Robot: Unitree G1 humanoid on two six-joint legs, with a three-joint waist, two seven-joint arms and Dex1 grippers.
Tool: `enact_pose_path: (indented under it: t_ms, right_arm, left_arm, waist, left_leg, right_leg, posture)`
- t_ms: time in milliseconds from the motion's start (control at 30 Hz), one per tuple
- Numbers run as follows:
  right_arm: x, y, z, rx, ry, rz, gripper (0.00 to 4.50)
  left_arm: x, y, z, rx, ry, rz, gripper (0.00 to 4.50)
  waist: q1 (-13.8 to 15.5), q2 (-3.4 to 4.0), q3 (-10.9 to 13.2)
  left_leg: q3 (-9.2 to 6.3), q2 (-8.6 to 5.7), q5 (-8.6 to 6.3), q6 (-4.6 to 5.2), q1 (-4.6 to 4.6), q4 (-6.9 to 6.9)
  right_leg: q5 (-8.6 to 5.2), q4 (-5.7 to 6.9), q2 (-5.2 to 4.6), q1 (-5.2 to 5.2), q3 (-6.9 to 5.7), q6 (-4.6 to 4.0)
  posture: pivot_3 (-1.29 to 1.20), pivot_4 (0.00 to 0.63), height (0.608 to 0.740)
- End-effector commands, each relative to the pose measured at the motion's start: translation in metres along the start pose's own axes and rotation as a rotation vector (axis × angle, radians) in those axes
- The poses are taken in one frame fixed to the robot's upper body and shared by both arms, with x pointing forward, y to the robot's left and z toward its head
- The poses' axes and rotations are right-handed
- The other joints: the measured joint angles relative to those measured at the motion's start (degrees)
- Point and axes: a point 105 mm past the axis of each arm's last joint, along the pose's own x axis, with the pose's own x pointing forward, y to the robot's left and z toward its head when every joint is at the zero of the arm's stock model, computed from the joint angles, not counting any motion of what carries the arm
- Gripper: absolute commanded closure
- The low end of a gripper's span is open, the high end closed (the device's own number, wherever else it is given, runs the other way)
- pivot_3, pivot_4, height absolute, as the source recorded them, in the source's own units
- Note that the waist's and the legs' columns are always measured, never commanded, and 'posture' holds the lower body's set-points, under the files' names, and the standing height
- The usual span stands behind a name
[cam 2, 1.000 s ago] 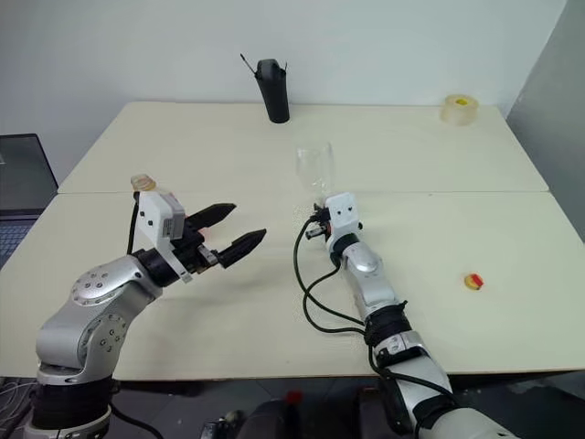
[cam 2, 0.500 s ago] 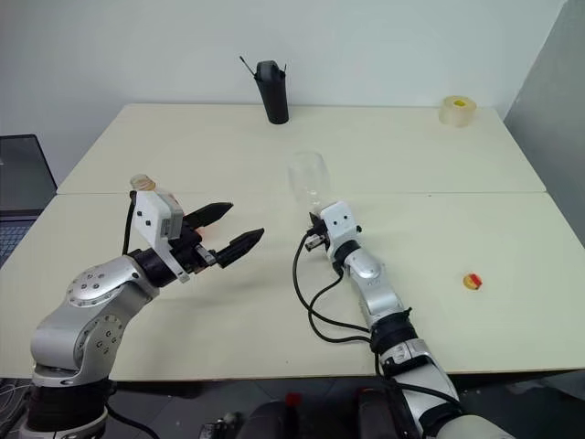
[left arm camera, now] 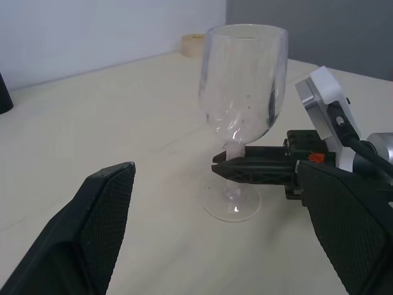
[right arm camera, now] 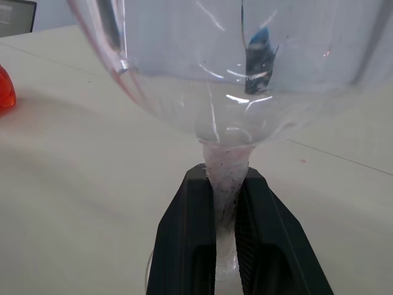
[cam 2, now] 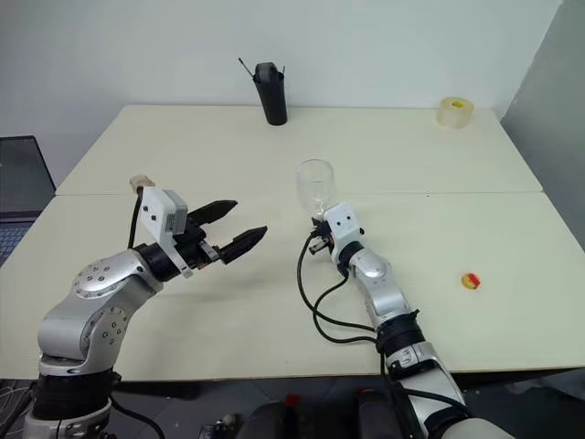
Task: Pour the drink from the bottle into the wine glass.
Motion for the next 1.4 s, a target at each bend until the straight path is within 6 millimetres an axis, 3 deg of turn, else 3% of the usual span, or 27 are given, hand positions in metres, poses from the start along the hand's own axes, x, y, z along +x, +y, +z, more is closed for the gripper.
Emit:
enact_pose_path:
  t_ms: [33,433,633,867,1033,1100,1233,1400]
  right_arm:
    - [-0.005,0.009,-0.03,0.04,0.129,0.039,4.01]
    - [-0.017,0.008,-0.008,-0.031,0.084,0.088,0.01]
    - [-0.042,0.002,0.017,-0.102,0.077,0.17,0.01]
    - [-0.106,-0.03,0.054,-0.192,0.181,0.245,0.01]
    - [-0.14,-0.064,0.13,-0.178,0.188,0.251,0.01]
    - [-0.145,-0.062,0.154,-0.2,0.156,0.288,0.01]
    - [-0.141,-0.038,0.195,-0.21,0.094,0.42,0.01]
    - [-0.128,-0.021,0.211,-0.205,0.088,0.498,0.01]
  left_arm:
    - [0.0,0.001,0.008,0.041,-0.026,-0.004,0.0]
    - [0.001,0.001,0.004,0.028,-0.029,0.002,0.0]
    - [-0.002,0.004,0.006,0.033,-0.028,0.006,0.0]
    - [-0.019,0.011,-0.003,0.002,-0.005,0.066,0.0]
    - [-0.053,0.017,-0.022,-0.063,0.012,0.245,0.0]
    - [-0.062,0.018,-0.026,-0.054,0.01,0.312,0.0]
    - [-0.076,0.025,-0.039,-0.078,-0.012,0.502,0.0]
    - [-0.078,0.037,-0.048,-0.064,-0.018,0.625,0.0]
  waist:
    - [-0.01,0.0,0.0]
    - [0.15,-0.01,0.02]
    - [0.4,-0.01,0.05]
    - [0.76,0.02,0.11]
    - [0.48,0.06,0.38]
    - [0.73,0.05,0.38]
    - [1.18,0.02,0.36]
    - [1.73,-0.02,0.35]
  left_leg:
    - [0.0,0.0,0.0,0.01,0.01,0.0]
    - [-0.03,-0.03,-0.09,0.16,-0.12,0.01]
    - [-0.08,-0.05,-0.1,0.17,-0.19,0.03]
    - [-0.12,-0.07,-0.11,0.19,-0.23,0.03]
    - [-0.12,-0.05,-0.12,0.21,-0.22,0.03]
    - [-0.21,-0.03,-0.12,0.21,-0.22,0.0]
    - [-0.43,0.0,-0.12,0.22,-0.25,0.0]
    - [-0.41,-0.06,-0.12,0.22,-0.29,0.03]
  right_leg:
    - [0.0,0.0,0.0,0.0,0.0,0.0]
    - [0.0,-0.02,-0.01,-0.06,-0.04,0.0]
    - [0.0,-0.06,-0.01,-0.08,-0.08,0.0]
    - [-0.01,-0.2,-0.01,-0.06,-0.11,0.0]
    - [-0.01,-0.21,-0.07,-0.05,-0.05,0.0]
    - [-0.01,-0.26,-0.09,-0.02,-0.13,-0.01]
    - [-0.03,-0.4,-0.06,0.11,-0.16,-0.07]
    - [-0.02,-0.4,-0.08,0.09,-0.2,-0.08]
  posture:
    - [0.0,0.15,0.74]
    - [0.0,0.15,0.74]
    - [0.0,0.15,0.74]
    - [0.0,0.15,0.74]
    - [0.0,0.15,0.74]
    - [0.0,0.15,0.74]
    - [0.0,0.15,0.74]
    - [0.0,0.15,0.74]
